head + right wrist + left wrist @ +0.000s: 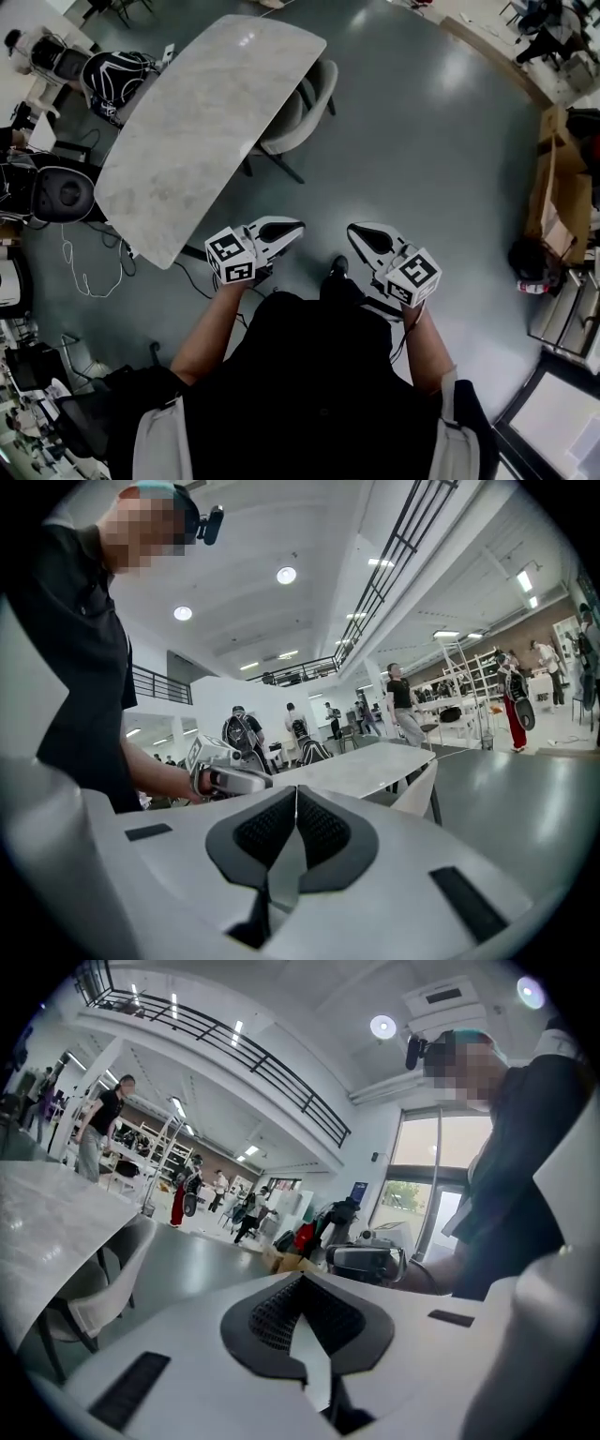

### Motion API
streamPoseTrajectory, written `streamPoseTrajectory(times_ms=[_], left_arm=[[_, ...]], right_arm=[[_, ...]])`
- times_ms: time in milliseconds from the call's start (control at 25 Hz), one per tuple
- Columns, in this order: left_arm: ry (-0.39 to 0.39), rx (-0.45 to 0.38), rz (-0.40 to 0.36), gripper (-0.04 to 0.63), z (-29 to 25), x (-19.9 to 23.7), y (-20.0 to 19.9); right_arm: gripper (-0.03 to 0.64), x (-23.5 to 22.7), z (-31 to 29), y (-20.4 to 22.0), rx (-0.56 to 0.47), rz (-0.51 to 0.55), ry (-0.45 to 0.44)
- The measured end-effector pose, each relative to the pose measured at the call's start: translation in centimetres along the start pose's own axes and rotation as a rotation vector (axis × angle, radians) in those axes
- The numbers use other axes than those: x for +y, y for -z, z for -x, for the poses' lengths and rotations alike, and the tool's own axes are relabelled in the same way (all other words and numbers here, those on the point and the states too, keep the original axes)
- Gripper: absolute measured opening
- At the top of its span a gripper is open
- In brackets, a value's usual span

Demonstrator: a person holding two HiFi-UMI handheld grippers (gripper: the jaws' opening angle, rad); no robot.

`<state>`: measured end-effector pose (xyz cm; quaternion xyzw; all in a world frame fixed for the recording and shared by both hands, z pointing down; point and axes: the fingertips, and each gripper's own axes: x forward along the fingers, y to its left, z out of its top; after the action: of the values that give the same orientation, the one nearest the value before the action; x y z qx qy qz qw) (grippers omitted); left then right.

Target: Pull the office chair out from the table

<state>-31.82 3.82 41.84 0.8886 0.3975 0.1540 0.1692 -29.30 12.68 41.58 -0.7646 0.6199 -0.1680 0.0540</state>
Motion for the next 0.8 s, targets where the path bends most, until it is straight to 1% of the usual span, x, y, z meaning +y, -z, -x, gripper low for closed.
streamPoseTrajectory(times_ms=[200,440,600,800], left_arm=[[-0.035,-0.013,-0.013,0.012,-4.8,3.3,-2.9],[-0.060,-0.029,-0.013,0.012,-7.2,7.9,-5.5],[-0.074,-0.047,-0.012,0.012,-8.4,12.8,-6.9],[-0.065,-0.069,0.024,0.012,-10.9,20.0,-9.2]], right_arm=[[0.020,-6.2,-0.7,-1.4,-0.006,-0.006,-0.023],[0.020,-11.2,-3.7,-2.9,0.017,-0.006,-0.050],[0.020,-15.3,-6.5,-3.8,0.041,0.000,-0.040],[0.020,-21.5,-10.9,-6.0,0.087,-0.012,-0.021]])
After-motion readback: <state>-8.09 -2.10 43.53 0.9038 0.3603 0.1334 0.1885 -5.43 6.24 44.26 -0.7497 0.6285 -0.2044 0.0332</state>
